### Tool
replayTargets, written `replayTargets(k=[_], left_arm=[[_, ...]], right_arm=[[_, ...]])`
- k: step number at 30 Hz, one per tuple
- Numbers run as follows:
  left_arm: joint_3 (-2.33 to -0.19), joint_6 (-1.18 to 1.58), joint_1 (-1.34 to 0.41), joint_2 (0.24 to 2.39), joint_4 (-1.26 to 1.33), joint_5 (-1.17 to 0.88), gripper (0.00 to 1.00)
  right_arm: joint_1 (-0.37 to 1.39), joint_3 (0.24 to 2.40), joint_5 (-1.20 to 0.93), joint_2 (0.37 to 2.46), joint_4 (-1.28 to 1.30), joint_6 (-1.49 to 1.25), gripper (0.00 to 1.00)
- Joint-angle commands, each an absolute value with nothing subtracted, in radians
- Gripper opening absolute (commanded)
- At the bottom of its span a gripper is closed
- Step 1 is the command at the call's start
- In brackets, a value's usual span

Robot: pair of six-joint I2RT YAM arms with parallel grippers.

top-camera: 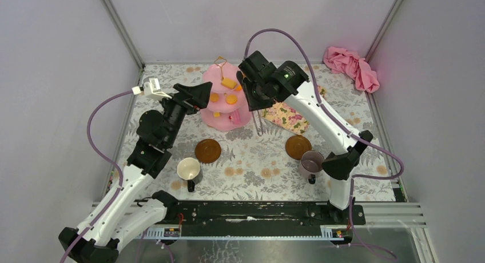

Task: Serve the afternoon tea
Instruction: Place the desert on the desert table.

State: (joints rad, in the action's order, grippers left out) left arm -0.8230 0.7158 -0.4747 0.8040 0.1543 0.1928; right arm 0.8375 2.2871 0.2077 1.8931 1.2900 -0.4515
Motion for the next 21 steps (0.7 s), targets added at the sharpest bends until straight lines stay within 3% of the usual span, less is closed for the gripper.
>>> replayTargets(k=[1,21], left_arm=[[-0.843,0.704,-0.464,0.791,0.143,0.215,1.00],[-0.813,0.748,-0.385,0.847,0.168,0.219,1.00]], right_arm=[[0.862,2.353,0.205,1.922,1.245,-0.481,0.00],[0.903,2.481,0.116,2.106,1.120,-0.481,0.00]])
